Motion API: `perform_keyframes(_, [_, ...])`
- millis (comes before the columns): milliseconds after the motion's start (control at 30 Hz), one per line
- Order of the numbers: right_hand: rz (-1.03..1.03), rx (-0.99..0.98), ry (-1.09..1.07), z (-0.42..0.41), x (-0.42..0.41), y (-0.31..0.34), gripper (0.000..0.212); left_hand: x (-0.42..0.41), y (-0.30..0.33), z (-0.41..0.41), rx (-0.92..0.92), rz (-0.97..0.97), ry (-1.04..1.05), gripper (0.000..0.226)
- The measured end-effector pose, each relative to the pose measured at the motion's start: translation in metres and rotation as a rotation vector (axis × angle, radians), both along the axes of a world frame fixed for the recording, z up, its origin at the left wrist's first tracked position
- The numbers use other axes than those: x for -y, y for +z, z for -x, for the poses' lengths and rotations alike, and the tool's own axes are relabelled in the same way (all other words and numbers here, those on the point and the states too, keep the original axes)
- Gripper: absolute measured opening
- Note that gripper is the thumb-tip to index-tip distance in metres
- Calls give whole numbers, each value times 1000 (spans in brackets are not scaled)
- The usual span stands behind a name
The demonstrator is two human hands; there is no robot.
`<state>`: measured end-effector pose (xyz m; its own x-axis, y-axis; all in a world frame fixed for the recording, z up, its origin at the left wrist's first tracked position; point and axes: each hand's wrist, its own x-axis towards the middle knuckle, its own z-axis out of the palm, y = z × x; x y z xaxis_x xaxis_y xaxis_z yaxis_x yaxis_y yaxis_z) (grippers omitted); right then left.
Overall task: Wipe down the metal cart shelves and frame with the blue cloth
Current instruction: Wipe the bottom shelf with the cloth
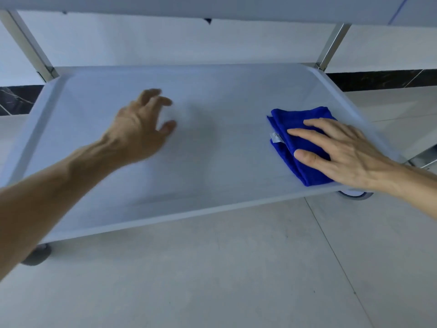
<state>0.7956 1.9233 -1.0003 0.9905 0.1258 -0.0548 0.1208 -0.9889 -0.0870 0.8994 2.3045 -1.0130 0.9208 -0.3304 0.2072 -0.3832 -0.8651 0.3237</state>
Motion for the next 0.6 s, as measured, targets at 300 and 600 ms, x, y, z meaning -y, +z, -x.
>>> perform_keyframes(300, [9, -82, -44, -11, -9, -7, 72, 28, -26, 123, 34, -334, -382, 91])
perform_keyframes(600, [-40, -114, -50, -39, -39, -8, 79, 24, -25, 102, 65, -416, -316, 104])
